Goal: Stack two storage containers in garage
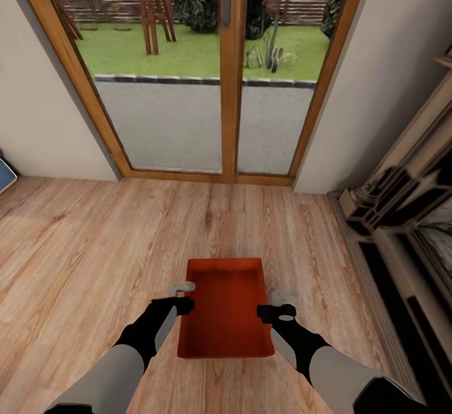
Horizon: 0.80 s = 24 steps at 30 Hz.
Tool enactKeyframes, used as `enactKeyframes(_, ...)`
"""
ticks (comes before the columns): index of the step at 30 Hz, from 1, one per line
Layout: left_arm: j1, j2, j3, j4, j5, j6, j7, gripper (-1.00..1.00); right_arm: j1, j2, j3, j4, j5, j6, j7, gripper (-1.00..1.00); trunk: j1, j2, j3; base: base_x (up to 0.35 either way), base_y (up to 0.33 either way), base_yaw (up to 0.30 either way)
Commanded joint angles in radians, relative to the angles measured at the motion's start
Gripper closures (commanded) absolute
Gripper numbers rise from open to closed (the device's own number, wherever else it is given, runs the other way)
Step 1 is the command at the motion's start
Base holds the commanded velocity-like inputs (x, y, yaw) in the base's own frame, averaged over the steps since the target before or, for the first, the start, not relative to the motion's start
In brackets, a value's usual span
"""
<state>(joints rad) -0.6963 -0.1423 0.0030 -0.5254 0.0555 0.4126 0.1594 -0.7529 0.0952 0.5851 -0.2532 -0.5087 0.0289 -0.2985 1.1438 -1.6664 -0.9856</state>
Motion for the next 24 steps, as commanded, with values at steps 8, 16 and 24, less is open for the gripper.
enactKeyframes(8, 0.0, -0.003, -0.031, -0.01, 0.007, 0.008, 0.004, -1.0, -0.001, 0.0, 0.009, -0.001, -0.007, 0.003, -0.007, -1.0, 0.031, -0.057, -0.026, 0.0, 0.0, 0.0)
enactKeyframes(16, 0.0, 0.0, -0.058, -0.012, 0.006, 0.006, 0.004, -1.0, -0.001, -0.001, 0.008, -0.001, -0.007, 0.003, -0.008, -1.0, 0.058, -0.106, -0.048, 0.0, 0.0, 0.0)
enactKeyframes(24, 0.0, 0.0, -0.057, -0.012, 0.007, 0.005, 0.005, -1.0, -0.001, -0.003, 0.008, -0.001, -0.008, 0.003, -0.008, -1.0, 0.077, -0.141, -0.063, 0.0, 0.0, 0.0)
